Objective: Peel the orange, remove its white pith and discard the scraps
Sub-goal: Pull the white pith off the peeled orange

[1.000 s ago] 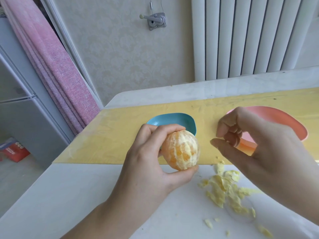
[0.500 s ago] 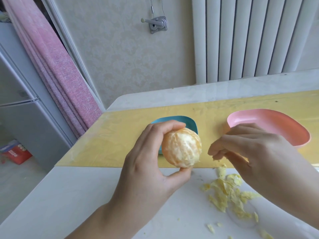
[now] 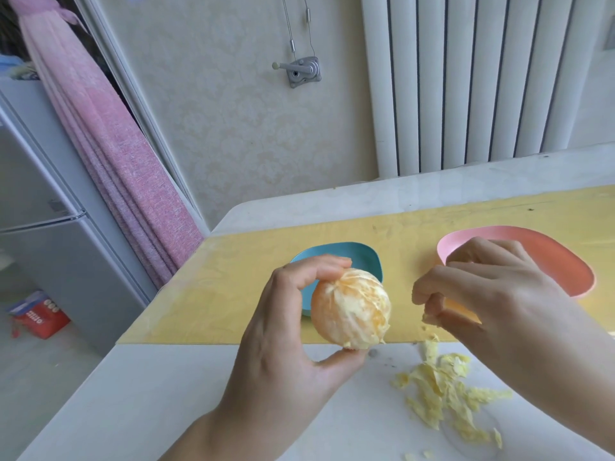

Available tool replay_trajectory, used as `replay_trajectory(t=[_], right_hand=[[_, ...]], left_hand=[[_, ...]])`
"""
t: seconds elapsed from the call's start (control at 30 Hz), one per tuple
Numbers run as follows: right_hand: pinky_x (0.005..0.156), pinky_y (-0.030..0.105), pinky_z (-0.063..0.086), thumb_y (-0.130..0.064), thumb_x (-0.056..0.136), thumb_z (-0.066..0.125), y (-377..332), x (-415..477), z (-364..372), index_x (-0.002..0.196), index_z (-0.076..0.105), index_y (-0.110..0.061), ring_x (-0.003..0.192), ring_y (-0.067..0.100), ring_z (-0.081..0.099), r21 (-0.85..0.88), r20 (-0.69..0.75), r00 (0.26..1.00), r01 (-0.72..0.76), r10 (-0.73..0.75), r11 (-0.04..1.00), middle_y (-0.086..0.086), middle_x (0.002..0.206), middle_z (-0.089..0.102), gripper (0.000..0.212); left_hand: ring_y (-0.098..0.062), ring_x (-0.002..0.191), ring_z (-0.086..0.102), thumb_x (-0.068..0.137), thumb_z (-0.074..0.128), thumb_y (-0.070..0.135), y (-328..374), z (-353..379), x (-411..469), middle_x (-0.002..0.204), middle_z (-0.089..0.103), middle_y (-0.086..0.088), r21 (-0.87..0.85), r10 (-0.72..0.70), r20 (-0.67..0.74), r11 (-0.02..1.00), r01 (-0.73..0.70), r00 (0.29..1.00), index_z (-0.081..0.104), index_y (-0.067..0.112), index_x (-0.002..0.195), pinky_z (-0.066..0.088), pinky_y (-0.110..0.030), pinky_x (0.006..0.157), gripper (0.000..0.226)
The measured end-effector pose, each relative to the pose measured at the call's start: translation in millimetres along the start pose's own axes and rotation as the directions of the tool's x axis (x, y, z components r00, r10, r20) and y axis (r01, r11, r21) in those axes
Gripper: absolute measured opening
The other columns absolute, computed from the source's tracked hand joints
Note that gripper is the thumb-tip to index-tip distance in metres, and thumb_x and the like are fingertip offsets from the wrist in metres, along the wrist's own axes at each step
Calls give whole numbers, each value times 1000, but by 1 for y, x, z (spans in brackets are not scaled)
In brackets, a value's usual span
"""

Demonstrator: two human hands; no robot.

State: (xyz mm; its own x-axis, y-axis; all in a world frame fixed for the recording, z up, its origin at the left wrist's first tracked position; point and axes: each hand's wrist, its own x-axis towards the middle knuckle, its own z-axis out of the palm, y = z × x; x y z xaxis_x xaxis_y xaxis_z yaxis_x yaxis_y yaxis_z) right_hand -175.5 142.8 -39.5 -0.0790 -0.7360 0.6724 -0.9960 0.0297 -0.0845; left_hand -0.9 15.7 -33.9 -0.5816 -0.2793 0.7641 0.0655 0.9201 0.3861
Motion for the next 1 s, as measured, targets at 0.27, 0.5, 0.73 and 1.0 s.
replay_trajectory(t=[0.27, 0.5, 0.73, 1.0], right_hand=[[77, 31, 36, -22, 86, 55, -3, 1, -4, 93, 74, -26, 80, 17, 54, -13, -68, 998, -5, 4, 1000, -13, 81, 64, 21], [81, 23, 42, -43, 87, 55, -12, 5, -20, 90, 72, -31, 79, 3, 57, 271, -78, 995, -34, 57, 962, -21, 82, 62, 21], [65, 2, 36, -46, 81, 63, -19, 7, -24, 95, 72, -38, 78, 1, 57, 454, 5, 1000, 5, -8, 891, -21, 89, 58, 19], [54, 12, 47, -43, 66, 74, -14, 9, -28, 77, 73, -40, 65, -5, 62, 510, 104, 995, -59, 6, 858, -22, 74, 64, 11]], left_hand=[[-8, 116, 53, 68, 68, 21, -1, 0, 2, 122, 52, 12, 86, 74, 55, 993, -79, 996, 45, 24, 117, 37, -16, 98, 54], [-2, 115, 50, 71, 63, 24, 0, 1, 1, 119, 51, 14, 165, 72, 150, 981, -97, 986, 48, 22, 117, 33, -9, 97, 48], [4, 110, 51, 66, 74, 12, -1, 1, -1, 116, 53, 13, 189, 67, 229, 976, -112, 971, 51, 23, 119, 34, -4, 92, 59], [-6, 109, 57, 72, 75, 12, -4, 0, -3, 119, 56, 8, 210, 166, 321, 948, -241, 933, 51, 21, 122, 45, -18, 91, 56]])
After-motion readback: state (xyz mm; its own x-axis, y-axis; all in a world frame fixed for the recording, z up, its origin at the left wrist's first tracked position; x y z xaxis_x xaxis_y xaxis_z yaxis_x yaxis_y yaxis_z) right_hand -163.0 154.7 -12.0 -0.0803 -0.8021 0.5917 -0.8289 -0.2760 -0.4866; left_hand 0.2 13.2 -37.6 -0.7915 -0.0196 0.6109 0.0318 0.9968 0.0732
